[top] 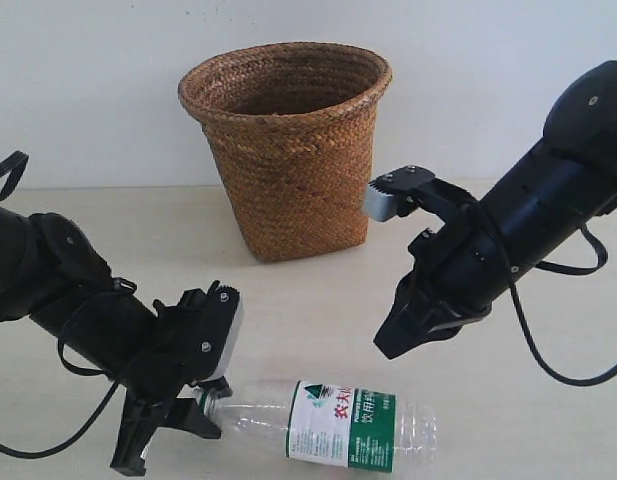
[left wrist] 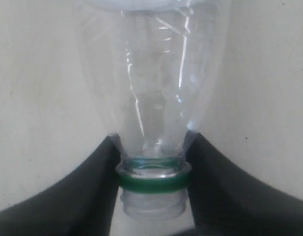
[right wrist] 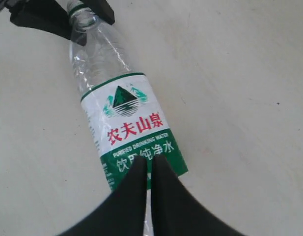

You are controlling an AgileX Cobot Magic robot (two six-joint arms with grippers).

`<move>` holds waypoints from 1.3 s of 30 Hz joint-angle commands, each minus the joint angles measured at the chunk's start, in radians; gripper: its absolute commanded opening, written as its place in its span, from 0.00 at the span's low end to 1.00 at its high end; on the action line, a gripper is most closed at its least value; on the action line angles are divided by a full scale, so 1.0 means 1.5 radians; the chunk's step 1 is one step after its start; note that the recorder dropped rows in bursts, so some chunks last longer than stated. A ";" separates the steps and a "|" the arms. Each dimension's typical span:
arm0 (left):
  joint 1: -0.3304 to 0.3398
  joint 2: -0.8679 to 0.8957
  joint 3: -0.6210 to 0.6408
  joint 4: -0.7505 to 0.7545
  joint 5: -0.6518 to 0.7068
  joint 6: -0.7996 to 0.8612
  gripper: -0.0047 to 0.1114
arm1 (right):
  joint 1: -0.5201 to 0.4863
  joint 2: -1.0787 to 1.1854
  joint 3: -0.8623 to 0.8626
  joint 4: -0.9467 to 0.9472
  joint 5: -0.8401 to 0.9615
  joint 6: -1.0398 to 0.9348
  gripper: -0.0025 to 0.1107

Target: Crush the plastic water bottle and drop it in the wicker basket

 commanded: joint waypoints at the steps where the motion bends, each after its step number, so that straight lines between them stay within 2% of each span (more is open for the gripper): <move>1: -0.003 0.000 -0.002 -0.007 -0.020 -0.092 0.08 | 0.009 0.025 -0.003 0.080 0.006 -0.028 0.02; 5: -0.003 0.000 -0.002 -0.007 -0.023 -0.123 0.08 | 0.065 0.063 -0.030 0.099 -0.019 -0.006 0.02; 8: -0.003 0.000 -0.002 -0.007 -0.024 -0.126 0.08 | 0.087 0.106 -0.071 0.090 -0.015 0.103 0.02; 14: -0.003 0.000 -0.002 -0.007 -0.033 -0.140 0.08 | 0.087 0.153 -0.115 0.082 0.025 0.163 0.02; 35: -0.003 0.000 -0.002 -0.007 -0.034 -0.140 0.08 | 0.086 0.273 -0.125 0.061 -0.051 0.220 0.02; 39: -0.003 0.000 -0.002 -0.007 -0.034 -0.140 0.08 | 0.086 0.302 -0.158 0.013 -0.045 0.272 0.02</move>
